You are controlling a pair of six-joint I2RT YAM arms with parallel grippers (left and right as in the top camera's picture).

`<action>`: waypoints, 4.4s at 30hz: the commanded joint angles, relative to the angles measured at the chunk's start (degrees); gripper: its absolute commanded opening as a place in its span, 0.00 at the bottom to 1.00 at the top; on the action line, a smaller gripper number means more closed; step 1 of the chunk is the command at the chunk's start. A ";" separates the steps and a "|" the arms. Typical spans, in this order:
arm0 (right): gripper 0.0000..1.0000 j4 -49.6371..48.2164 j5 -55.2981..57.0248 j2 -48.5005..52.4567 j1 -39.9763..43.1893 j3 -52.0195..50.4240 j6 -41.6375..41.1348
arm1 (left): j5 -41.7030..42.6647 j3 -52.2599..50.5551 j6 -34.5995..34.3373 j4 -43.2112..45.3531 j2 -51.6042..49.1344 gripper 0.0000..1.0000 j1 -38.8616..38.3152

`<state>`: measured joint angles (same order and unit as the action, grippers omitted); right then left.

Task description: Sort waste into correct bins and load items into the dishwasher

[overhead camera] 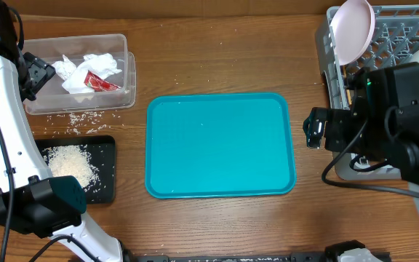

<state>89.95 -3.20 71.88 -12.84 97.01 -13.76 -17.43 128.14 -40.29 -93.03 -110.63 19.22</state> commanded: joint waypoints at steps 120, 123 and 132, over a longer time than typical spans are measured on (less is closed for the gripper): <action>1.00 -85.53 -2.01 -71.71 17.75 -96.54 14.40 | -0.15 0.48 4.11 -3.82 0.28 1.00 0.17; 1.00 -85.55 -2.01 -71.71 17.75 -96.54 14.40 | 1.57 0.22 6.25 -3.78 0.31 1.00 -1.16; 1.00 -85.53 -2.01 -71.71 17.75 -96.54 14.40 | 4.20 0.22 12.15 1.68 3.78 1.00 -9.70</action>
<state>4.62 -5.67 0.84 4.54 1.06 0.25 -15.42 128.14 -32.05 -92.99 -110.45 12.38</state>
